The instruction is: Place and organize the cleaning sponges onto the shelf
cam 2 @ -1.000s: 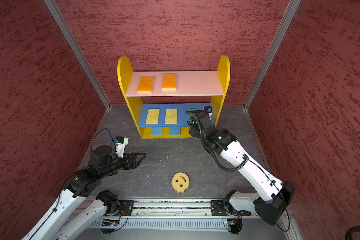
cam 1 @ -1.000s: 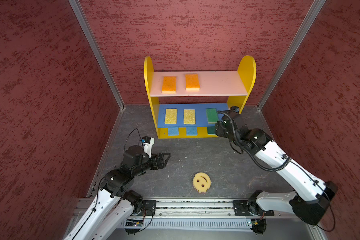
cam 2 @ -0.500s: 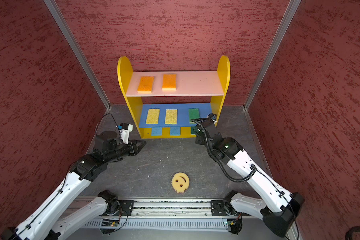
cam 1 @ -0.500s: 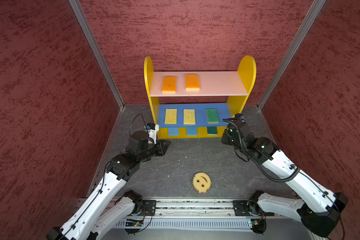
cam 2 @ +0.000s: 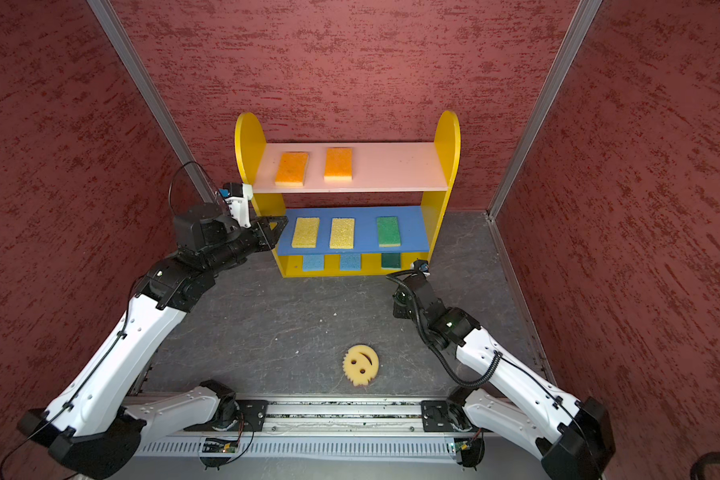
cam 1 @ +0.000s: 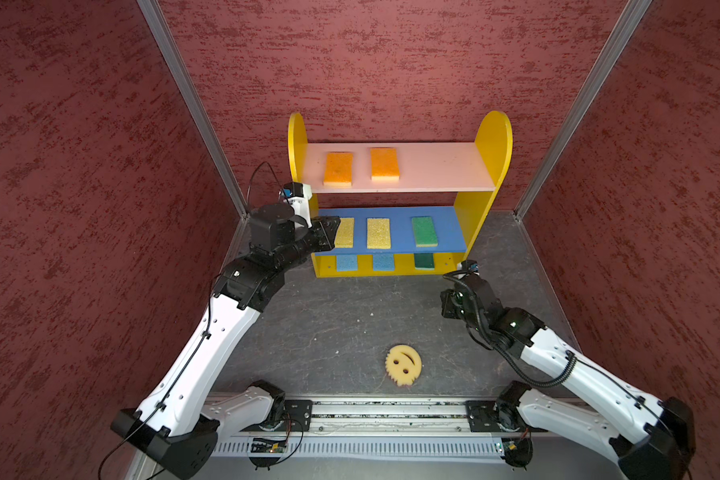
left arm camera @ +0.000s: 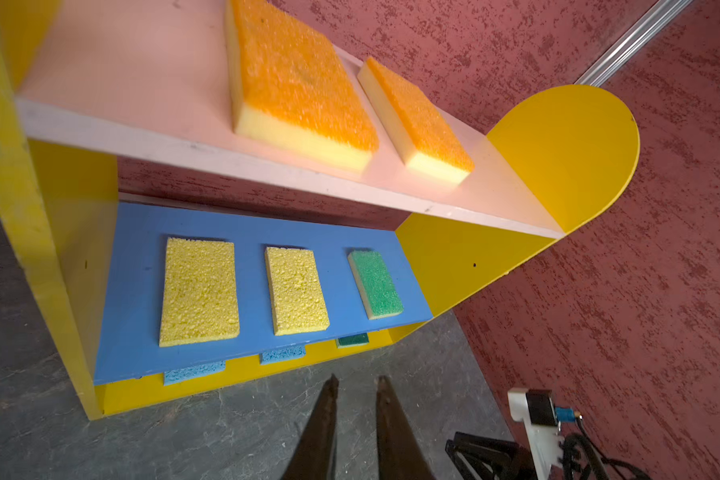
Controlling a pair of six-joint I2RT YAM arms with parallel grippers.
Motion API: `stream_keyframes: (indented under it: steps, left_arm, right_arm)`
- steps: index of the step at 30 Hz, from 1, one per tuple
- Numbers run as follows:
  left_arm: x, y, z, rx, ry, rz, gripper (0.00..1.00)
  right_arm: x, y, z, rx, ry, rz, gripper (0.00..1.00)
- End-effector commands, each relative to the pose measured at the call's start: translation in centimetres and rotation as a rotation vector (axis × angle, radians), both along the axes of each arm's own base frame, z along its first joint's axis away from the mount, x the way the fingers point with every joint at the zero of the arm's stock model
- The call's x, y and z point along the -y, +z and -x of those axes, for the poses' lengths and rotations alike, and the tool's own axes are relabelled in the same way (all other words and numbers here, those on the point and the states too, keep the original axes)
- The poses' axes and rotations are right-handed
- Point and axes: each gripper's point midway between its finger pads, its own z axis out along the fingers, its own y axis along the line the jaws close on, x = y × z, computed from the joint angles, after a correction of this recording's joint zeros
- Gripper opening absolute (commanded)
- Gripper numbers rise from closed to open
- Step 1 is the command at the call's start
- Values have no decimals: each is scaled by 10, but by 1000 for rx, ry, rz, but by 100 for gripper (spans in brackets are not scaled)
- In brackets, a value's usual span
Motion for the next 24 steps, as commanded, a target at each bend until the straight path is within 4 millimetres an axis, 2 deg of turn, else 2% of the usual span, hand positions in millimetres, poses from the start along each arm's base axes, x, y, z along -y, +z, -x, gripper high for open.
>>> stream_keyframes:
  steps: [1,5,9,12,18,24]
  left_arm:
    - [3,23,-16,59,6,12,19]
    - [12,32,-35,82,9,31,19]
    - [15,30,-53,71,31,32,17]
    - [20,29,-63,69,30,38,10]
    - [20,37,-71,92,45,54,0]
    - [15,40,-76,108,73,51,0]
  right_arm:
    - [4,11,-6,98,-25,-32,37]
    - [9,0,-6,125,-8,17,42]
    - [12,-6,-8,129,-2,75,46]
    - [13,-12,-9,123,12,104,46]
    - [14,-28,-8,105,25,143,46]
    - [14,-35,-9,97,34,157,46]
